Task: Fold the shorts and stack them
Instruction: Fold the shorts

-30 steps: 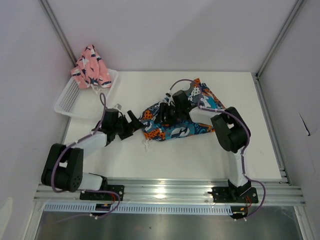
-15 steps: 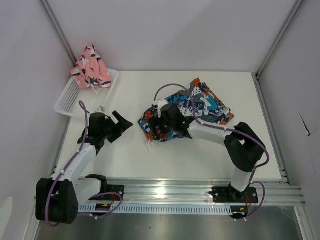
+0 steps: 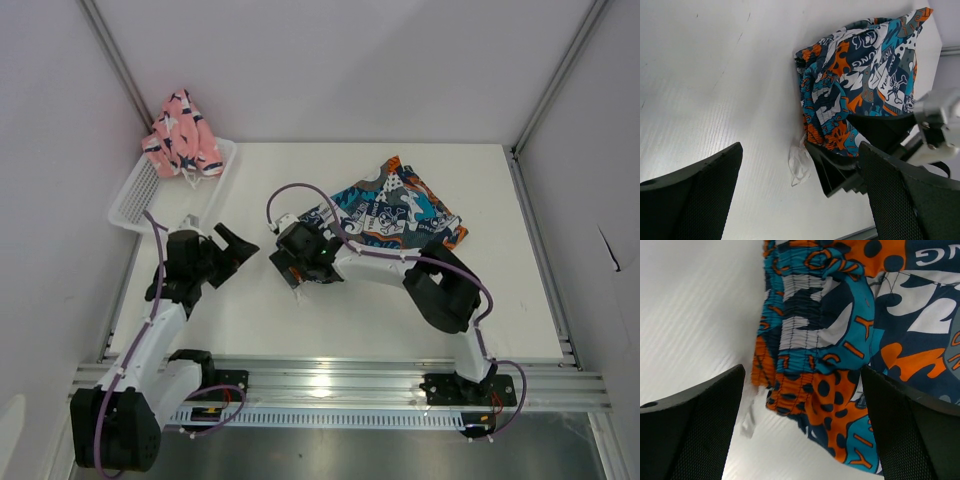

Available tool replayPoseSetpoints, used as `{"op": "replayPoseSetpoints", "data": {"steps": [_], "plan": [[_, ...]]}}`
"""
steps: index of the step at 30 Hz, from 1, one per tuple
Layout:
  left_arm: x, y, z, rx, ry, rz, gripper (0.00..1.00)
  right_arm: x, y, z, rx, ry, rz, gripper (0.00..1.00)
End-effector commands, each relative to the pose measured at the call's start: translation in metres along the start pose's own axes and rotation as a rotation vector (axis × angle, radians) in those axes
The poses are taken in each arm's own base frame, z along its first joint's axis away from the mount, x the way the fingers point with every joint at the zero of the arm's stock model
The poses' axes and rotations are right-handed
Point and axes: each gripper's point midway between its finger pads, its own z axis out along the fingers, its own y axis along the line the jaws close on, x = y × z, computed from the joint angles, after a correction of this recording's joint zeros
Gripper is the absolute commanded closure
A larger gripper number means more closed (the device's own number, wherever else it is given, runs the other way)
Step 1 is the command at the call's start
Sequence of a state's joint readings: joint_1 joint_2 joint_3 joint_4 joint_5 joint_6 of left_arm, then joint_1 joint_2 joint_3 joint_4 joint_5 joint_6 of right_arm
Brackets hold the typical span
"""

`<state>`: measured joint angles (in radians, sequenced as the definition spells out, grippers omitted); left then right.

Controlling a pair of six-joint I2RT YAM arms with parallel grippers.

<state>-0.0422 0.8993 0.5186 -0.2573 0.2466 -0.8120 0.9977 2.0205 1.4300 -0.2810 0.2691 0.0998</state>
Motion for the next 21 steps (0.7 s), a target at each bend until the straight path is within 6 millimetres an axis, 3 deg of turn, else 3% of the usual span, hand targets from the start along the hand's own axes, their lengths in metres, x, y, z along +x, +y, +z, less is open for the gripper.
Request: {"op": "replayPoseSetpoints", "data": {"steps": [1, 9, 15, 17, 21], "plan": [[-0.001, 0.001, -0.005, -0.001, -0.012, -0.002, 0.01, -0.005, -0.013, 0.005, 0.098, 0.02, -0.035, 0.01], [0.0, 0.004, -0.004, -0.007, -0.008, 0.005, 0.01, 0.013, -0.005, 0.026, 0.046, 0.119, -0.045, 0.01], [0.005, 0.009, 0.001, -0.014, 0.005, 0.005, 0.01, 0.025, -0.006, 0.031, -0.031, 0.155, 0.03, 0.26], [0.006, 0.01, 0.002, -0.011, 0.006, 0.005, 0.01, 0.028, -0.006, 0.031, -0.046, 0.158, 0.05, 0.4], [0.007, 0.013, 0.006, -0.01, 0.009, 0.006, 0.01, 0.026, -0.013, 0.029, -0.045, 0.156, 0.104, 0.46]]}}
